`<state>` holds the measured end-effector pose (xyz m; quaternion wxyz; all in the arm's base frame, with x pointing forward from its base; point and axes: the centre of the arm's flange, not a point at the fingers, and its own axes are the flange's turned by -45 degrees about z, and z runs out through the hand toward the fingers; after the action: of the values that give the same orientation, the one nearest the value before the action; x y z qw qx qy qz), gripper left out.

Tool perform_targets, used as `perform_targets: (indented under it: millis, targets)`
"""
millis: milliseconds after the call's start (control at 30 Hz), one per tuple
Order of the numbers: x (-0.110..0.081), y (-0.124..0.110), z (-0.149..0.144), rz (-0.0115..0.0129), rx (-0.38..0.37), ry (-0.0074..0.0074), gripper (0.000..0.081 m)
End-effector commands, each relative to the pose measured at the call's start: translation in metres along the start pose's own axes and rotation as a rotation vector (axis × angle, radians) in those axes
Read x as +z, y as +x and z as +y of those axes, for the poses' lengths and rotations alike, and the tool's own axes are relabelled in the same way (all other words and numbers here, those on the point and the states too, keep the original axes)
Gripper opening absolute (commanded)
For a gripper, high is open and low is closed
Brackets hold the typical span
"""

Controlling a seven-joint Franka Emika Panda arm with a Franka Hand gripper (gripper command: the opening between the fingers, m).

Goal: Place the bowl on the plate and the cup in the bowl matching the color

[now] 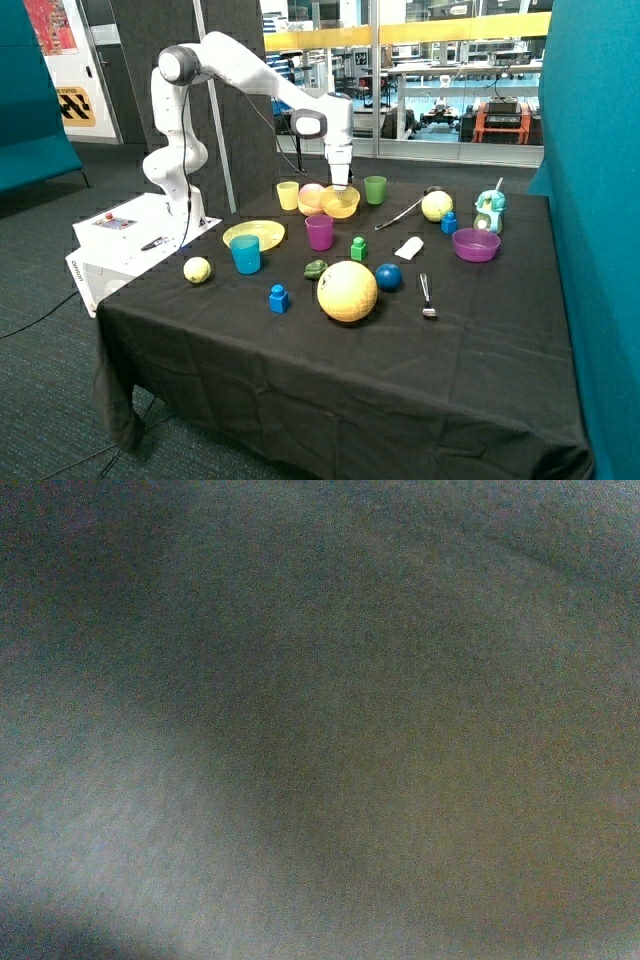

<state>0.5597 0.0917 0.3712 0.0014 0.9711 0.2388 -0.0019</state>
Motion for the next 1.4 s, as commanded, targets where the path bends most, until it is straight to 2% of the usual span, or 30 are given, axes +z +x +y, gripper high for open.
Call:
perform_targets:
  millis: [0, 33, 233, 367, 533, 633, 733, 833, 1133, 1300, 1367]
  targets:
    - [-0.039, -0.040, -0.007, 0.0045, -0.048, 0.0017, 0.0000]
    - [-0.040, -0.042, -0.007, 0.0045, -0.048, 0.0017, 0.0000]
    - [-0.058, -0.093, -0.002, 0.0045, -0.065, 0.0016, 0.0000]
    - [-0.061, -0.112, 0.009, 0.0044, -0.030, 0.0017, 0.0000]
    - [-0.061, -0.137, 0.030, 0.0045, -0.043, 0.0017, 0.0000]
    - [-0.060, -0.144, 0.036, 0.0045, -0.060, 0.0016, 0.0000]
    - [-0.059, -0.155, 0.041, 0.0045, -0.038, 0.0017, 0.0000]
    - [-0.058, -0.169, 0.043, 0.0044, -0.012, 0.0017, 0.0000]
    - [-0.044, -0.222, 0.042, 0.0043, 0.168, 0.0021, 0.0000]
    - [-0.031, -0.241, 0.038, 0.0042, 0.248, 0.0023, 0.0000]
    - [-0.028, -0.246, 0.036, 0.0042, 0.257, 0.0023, 0.0000]
